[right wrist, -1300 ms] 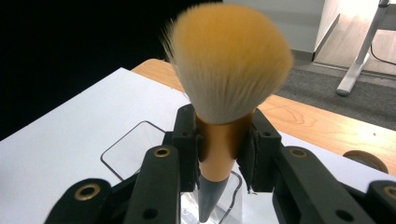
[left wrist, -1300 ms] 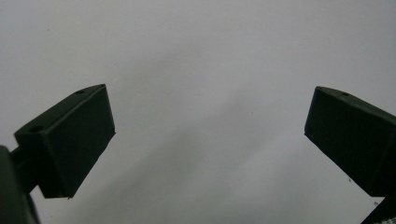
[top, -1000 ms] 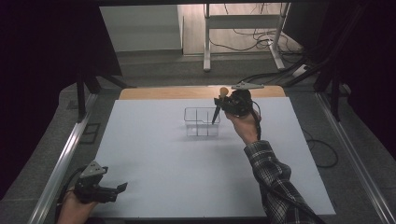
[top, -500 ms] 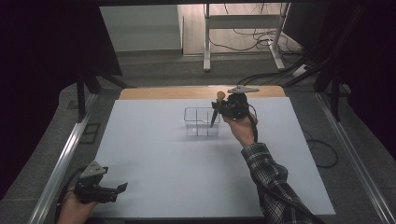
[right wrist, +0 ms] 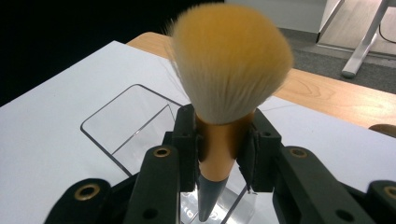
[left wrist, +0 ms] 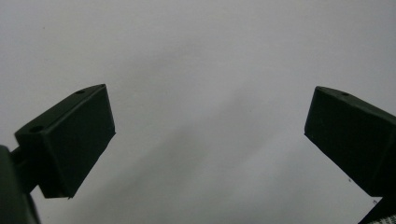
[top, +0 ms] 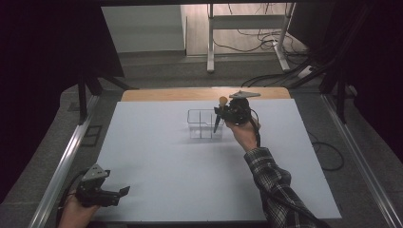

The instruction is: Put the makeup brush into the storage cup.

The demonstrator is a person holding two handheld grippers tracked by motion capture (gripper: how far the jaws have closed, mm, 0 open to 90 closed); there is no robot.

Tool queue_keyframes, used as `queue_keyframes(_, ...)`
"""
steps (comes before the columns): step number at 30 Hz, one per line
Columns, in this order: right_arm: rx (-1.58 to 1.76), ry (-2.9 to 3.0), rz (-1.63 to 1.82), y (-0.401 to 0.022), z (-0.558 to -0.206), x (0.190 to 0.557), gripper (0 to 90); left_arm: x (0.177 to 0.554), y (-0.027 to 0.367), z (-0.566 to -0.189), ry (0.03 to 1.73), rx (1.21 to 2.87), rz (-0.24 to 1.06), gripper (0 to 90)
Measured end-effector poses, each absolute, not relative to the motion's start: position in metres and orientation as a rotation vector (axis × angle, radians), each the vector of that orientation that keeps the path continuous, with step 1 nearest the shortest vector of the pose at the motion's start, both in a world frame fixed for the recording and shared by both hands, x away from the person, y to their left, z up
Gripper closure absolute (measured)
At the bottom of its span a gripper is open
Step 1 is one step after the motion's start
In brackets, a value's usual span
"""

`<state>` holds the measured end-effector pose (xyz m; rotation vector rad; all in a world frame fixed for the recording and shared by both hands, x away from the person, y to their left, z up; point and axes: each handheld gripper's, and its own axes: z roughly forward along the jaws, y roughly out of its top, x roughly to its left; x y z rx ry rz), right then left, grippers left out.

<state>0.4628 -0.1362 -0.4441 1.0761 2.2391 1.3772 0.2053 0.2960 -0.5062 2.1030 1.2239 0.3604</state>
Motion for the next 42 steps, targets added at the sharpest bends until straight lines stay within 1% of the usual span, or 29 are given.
queue_keyframes(9, 1.063, 2.273, 1.360, -0.131, -0.452, 0.462, 69.4, 0.205, 0.296, -0.506, 1.221, 2.105, 0.362, 2.2)
queue_keyframes(12, 1.050, 2.283, 1.340, -0.129, -0.452, 0.461, 67.9, 0.205, 0.296, -0.506, 1.221, 2.104, 0.361, 2.2)
queue_keyframes(17, 1.026, 2.265, 1.331, -0.126, -0.448, 0.458, 51.6, 0.205, 0.296, -0.506, 1.221, 2.102, 0.360, 2.2)
queue_keyframes(22, 0.998, 2.279, 1.286, -0.126, -0.447, 0.459, 37.7, 0.205, 0.296, -0.506, 1.220, 2.104, 0.362, 2.2)
queue_keyframes(24, 1.001, 2.279, 1.275, -0.126, -0.446, 0.460, 34.4, 0.205, 0.296, -0.506, 1.220, 2.105, 0.361, 2.2)
queue_keyframes(29, 1.035, 2.295, 1.251, -0.126, -0.446, 0.463, 22.5, 0.205, 0.296, -0.506, 1.220, 2.105, 0.362, 2.2)
queue_keyframes(35, 1.050, 2.304, 1.249, -0.126, -0.446, 0.465, 15.4, 0.205, 0.296, -0.506, 1.220, 2.106, 0.361, 2.2)
queue_keyframes(40, 1.071, 2.328, 1.258, -0.126, -0.444, 0.466, 7.1, 0.205, 0.295, -0.506, 1.219, 2.108, 0.361, 2.2)
queue_keyframes(42, 1.054, 2.341, 1.238, -0.127, -0.443, 0.466, 5.4, 0.205, 0.295, -0.506, 1.219, 2.108, 0.361, 2.2)
